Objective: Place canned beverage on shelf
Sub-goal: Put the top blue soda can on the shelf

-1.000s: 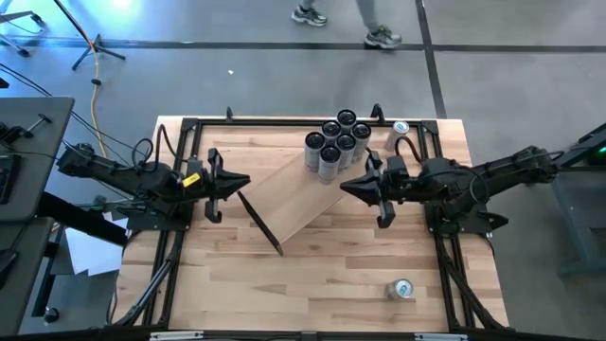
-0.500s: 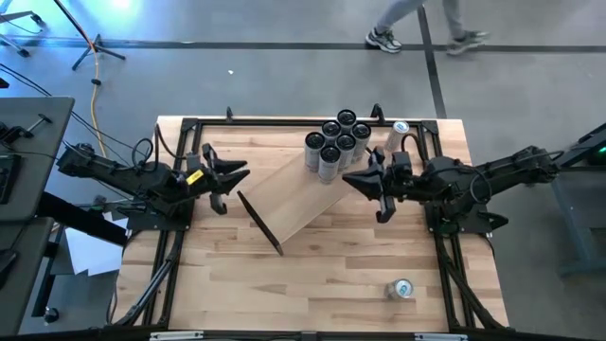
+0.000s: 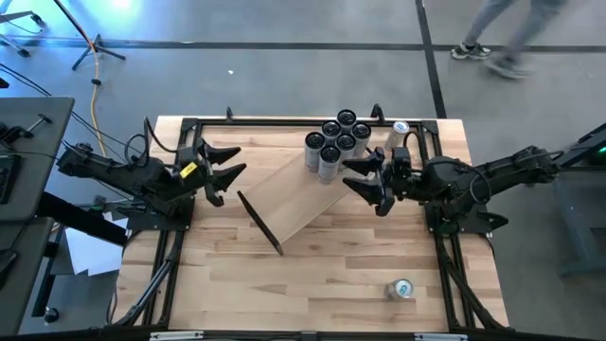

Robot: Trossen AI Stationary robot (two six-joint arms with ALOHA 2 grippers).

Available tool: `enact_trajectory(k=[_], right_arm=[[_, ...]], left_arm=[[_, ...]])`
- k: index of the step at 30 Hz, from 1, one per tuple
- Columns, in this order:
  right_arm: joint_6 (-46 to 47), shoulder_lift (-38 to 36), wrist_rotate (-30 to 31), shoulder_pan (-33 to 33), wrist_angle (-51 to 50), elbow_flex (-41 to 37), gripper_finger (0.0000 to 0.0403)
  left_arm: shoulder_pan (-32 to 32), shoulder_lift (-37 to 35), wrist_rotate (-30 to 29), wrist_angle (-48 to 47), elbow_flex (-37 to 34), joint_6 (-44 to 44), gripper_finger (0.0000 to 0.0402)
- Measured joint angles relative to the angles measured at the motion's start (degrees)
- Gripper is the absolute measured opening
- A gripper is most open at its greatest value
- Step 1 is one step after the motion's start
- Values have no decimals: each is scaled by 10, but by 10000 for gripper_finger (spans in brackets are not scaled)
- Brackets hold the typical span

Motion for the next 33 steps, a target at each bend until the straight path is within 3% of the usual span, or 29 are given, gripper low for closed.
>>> enact_trajectory(k=[4,8,14,23,33], right_arm=[[22,0,-1,0,-2,0,343],[46,0,-1,0,-2,0,368],[84,0,-1,0,-2,0,371],[87,0,-1,0,-2,0,371],[85,0,-1,0,-8,0,371]], left_arm=[[0,0,1,-1,5,-37,246],[0,0,6,-9,5,-71,265],[3,-3,32,-58,5,-165,286],[3,-2,32,-37,5,-105,289],[3,-2,32,-29,5,-133,289]])
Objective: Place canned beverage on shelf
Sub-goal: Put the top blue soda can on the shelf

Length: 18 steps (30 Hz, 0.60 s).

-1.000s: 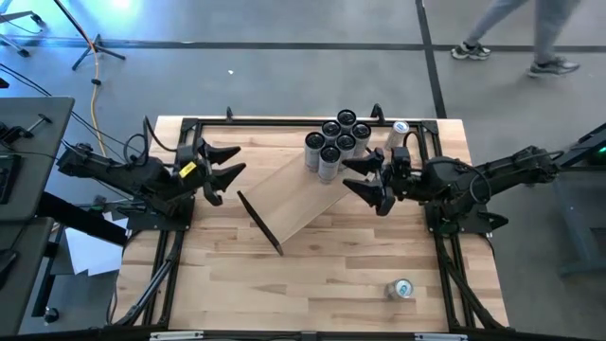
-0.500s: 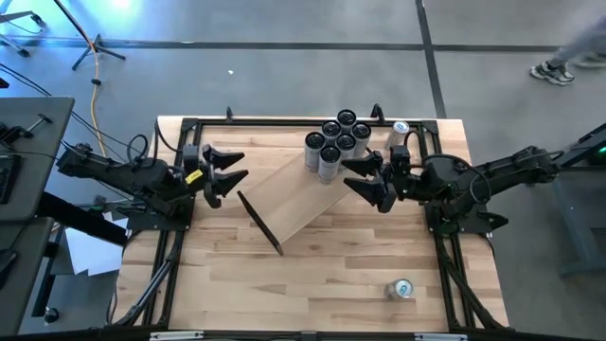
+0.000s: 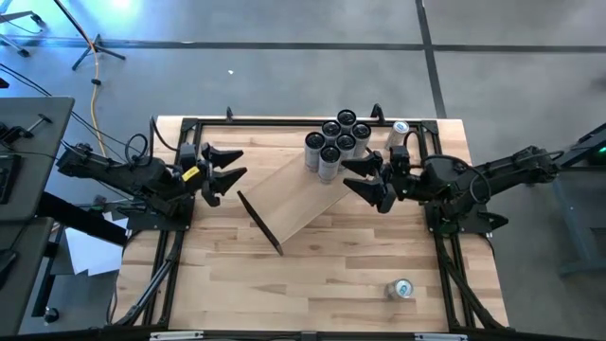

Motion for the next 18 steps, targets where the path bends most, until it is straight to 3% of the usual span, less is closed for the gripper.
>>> enact_trajectory(k=[7,18], right_arm=[[17,0,0,0,-1,0,371],[17,0,0,0,-2,0,371]], left_arm=[[0,0,0,1,0,76,289],[0,0,0,1,0,71,289]])
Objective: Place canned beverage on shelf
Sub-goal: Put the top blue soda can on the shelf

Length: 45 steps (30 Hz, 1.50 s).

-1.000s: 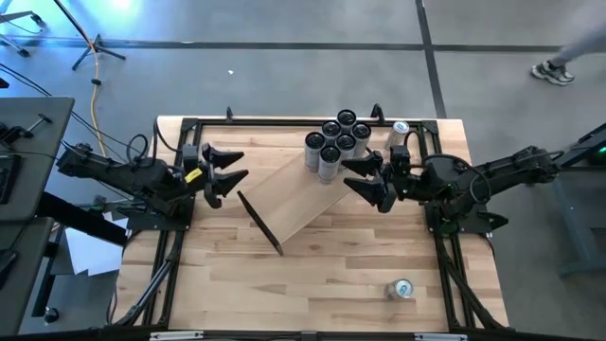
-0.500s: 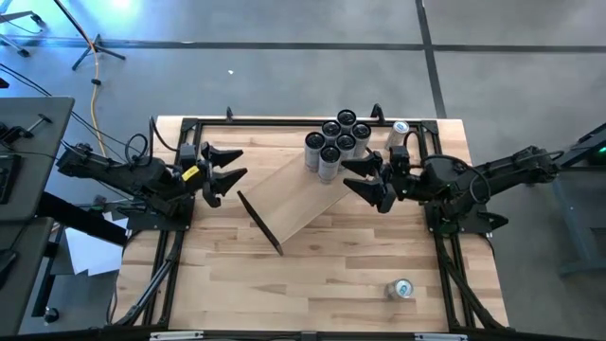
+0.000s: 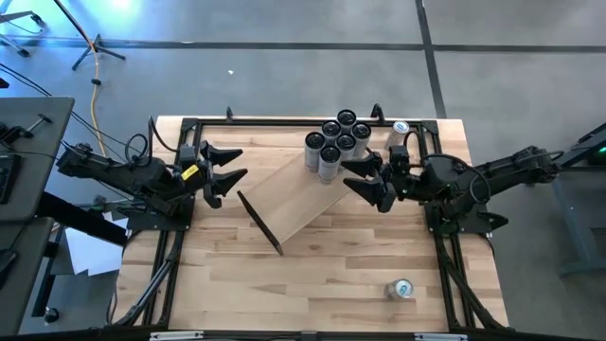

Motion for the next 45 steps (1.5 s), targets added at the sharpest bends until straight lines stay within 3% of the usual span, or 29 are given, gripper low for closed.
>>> enact_trajectory(k=[18,25,28,33,40,45], right_arm=[[26,0,-6,0,-84,0,371],[16,0,11,-19,-54,0,371],[9,2,34,-41,-69,24,371],[-58,20,113,-87,-178,118,371],[-76,32,225,-172,-340,239,371],[-4,32,293,-237,-478,285,371]], left_arm=[[0,0,0,-9,0,0,289],[10,0,-29,-9,0,-14,289],[15,0,-63,-9,0,-14,289],[31,0,-109,-9,0,19,289],[54,-1,-88,-30,0,55,289],[65,-1,-35,-86,0,29,289]])
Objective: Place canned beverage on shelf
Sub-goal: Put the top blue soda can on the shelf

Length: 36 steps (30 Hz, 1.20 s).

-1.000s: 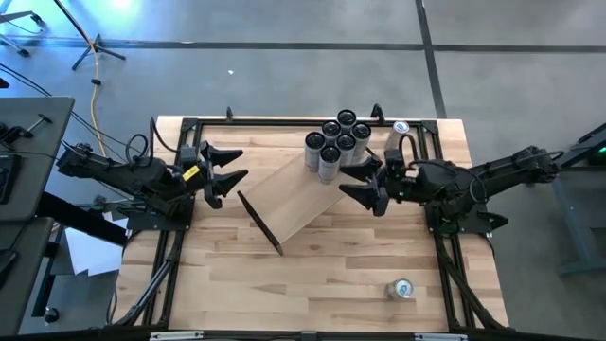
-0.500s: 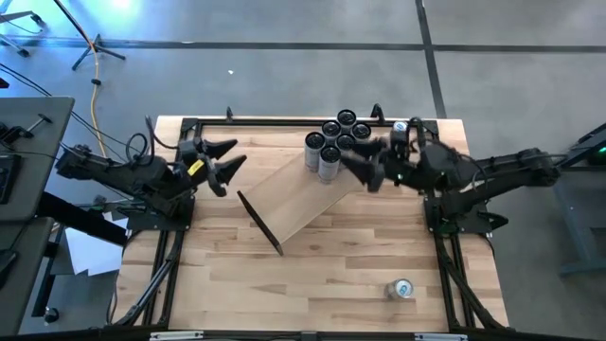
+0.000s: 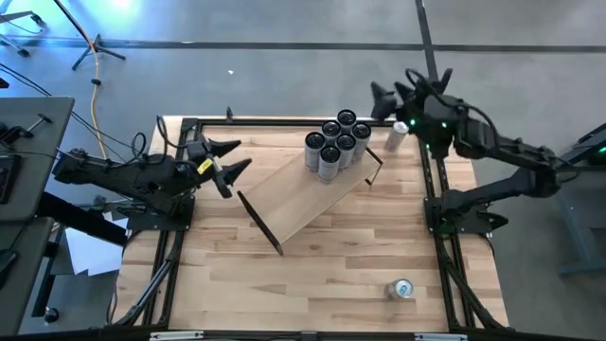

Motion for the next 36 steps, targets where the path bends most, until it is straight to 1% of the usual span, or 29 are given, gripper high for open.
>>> enact_trajectory(k=[2,5,7,9,11,13,16,19,23,28,32,36], right_arm=[[55,1,4,-32,-51,8,371],[129,2,-6,-90,-121,10,371],[171,10,-42,-133,-168,10,371],[197,23,-98,-179,-215,10,371],[214,42,-154,-226,-263,10,371],[218,64,-197,-272,-312,10,371],[209,103,-236,-328,-380,10,371],[184,141,-256,-368,-414,10,371],[139,186,-276,-394,-412,10,371],[105,240,-300,-404,-432,10,371],[66,276,-299,-404,-451,10,371],[63,298,-299,-407,-451,10,371]], left_arm=[[3,0,18,-17,0,-12,289],[9,0,24,-35,0,-27,289],[15,0,24,-37,0,-29,289],[19,0,24,-34,0,-30,289],[23,0,24,-34,0,-29,289],[27,0,24,-34,0,-29,289],[32,0,24,-34,0,-43,289],[37,0,24,-34,0,-61,289],[41,0,24,-34,0,-74,289],[42,0,24,-34,0,-85,289],[42,0,24,-35,0,-94,289],[42,0,24,-35,0,-95,289]])
